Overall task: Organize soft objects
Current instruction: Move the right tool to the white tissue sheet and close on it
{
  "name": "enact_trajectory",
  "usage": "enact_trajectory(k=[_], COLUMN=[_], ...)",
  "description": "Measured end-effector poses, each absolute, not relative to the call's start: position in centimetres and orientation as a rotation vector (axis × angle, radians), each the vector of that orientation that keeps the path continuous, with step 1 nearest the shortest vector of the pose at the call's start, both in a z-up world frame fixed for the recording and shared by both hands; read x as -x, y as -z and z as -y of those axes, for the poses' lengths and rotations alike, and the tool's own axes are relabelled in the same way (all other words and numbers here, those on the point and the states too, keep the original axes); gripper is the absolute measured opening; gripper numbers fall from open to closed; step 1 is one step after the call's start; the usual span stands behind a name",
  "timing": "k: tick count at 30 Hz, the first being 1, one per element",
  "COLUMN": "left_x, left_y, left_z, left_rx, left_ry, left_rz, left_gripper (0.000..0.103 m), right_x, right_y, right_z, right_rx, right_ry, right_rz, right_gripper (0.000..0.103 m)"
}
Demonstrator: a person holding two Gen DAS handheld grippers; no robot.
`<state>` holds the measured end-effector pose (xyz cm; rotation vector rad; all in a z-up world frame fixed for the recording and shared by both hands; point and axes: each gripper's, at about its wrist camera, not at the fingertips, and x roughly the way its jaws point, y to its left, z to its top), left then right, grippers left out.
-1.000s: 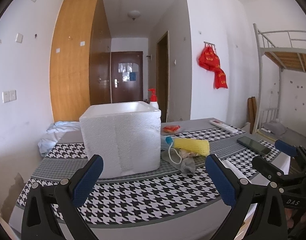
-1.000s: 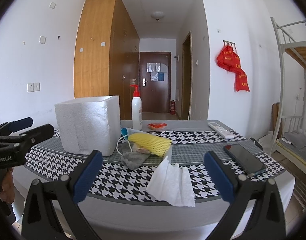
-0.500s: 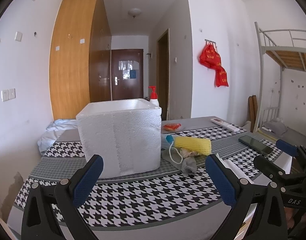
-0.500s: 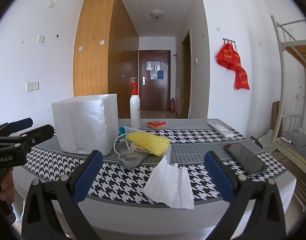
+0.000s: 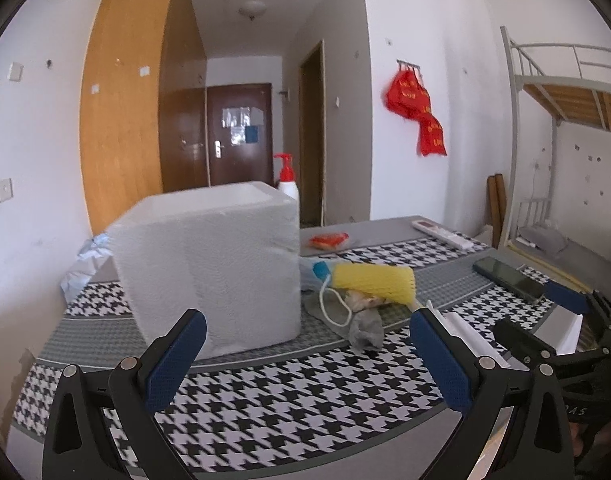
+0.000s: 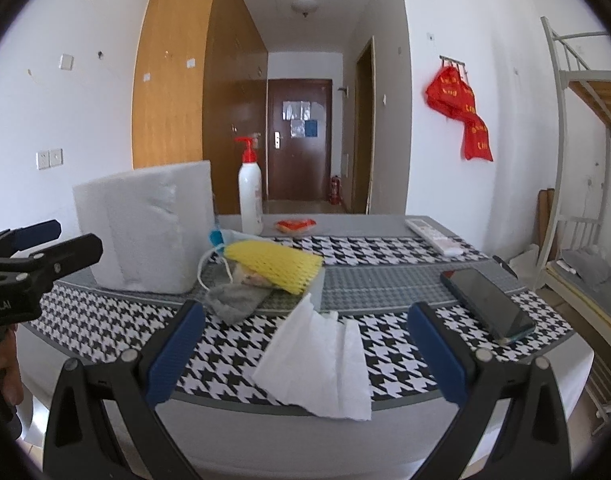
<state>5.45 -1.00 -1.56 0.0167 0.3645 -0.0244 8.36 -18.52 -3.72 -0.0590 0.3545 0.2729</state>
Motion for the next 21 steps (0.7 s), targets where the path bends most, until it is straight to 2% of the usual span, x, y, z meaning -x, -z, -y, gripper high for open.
enact_trajectory(k=[15, 21], left_x=[-9.1, -10.2], left_y=[3.2, 3.9], left_z=[2.0, 2.2], left_rx=[-0.033, -0.032], left_ry=[0.084, 0.103], left_rz=[-0.466, -0.501], left_gripper=[0.102, 0.102], right_x=[-11.1, -12.0], right_y=[6.2, 7.0], right_z=[18.6, 18.6], right_rx=[0.07, 0.073], right_ry=[-0.264, -0.26], right_rz=[-0.475, -0.521], right_gripper=[0.097, 0.09])
